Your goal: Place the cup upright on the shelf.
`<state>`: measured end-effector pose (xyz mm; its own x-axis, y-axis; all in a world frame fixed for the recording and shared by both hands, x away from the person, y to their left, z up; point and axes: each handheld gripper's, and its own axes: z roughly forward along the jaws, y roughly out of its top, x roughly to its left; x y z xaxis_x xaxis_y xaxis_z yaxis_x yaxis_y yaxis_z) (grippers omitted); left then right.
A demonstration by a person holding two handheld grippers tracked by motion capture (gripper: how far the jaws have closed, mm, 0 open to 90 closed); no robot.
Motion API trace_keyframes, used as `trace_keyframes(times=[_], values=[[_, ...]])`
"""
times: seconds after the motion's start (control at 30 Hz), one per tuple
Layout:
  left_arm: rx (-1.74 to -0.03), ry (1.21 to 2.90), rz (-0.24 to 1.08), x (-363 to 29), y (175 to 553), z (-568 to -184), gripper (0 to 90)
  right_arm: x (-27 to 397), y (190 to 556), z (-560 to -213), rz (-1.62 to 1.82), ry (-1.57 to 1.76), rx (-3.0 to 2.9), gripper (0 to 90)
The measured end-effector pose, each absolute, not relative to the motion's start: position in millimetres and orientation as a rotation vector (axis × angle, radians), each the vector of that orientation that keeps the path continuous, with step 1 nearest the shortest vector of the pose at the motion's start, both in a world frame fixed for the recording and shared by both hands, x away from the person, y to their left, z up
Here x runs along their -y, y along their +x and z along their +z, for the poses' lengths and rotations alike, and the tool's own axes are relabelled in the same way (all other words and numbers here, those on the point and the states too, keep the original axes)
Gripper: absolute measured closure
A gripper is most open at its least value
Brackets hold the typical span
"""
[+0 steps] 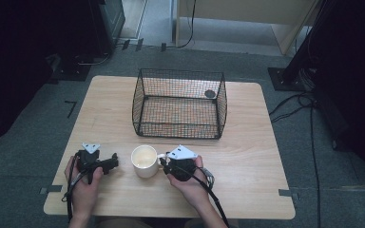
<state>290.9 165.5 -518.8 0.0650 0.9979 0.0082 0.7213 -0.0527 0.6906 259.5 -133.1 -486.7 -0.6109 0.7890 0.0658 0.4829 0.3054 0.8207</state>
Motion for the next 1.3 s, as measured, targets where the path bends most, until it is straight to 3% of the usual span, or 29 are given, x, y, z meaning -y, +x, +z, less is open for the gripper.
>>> trace_keyframes(times=[0.17, 0.47, 1.3], values=[[-1.708, 1.83, 0.693, -165.5, 290.9, -518.8, 1.8, 128.3, 257.3, -487.4, 1.22, 1.135, -2.179, 76.4], [-1.708, 1.83, 0.693, -165.5, 290.9, -518.8, 1.8, 132.8, 256.8, -484.4, 1.298, 1.137, -2.125, 83.5], [-1.708, 1.829, 0.693, -165.5, 290.9, -518.8, 1.8, 143.6, 256.2, -448.8, 1.296, 1.013, -2.011, 84.9]])
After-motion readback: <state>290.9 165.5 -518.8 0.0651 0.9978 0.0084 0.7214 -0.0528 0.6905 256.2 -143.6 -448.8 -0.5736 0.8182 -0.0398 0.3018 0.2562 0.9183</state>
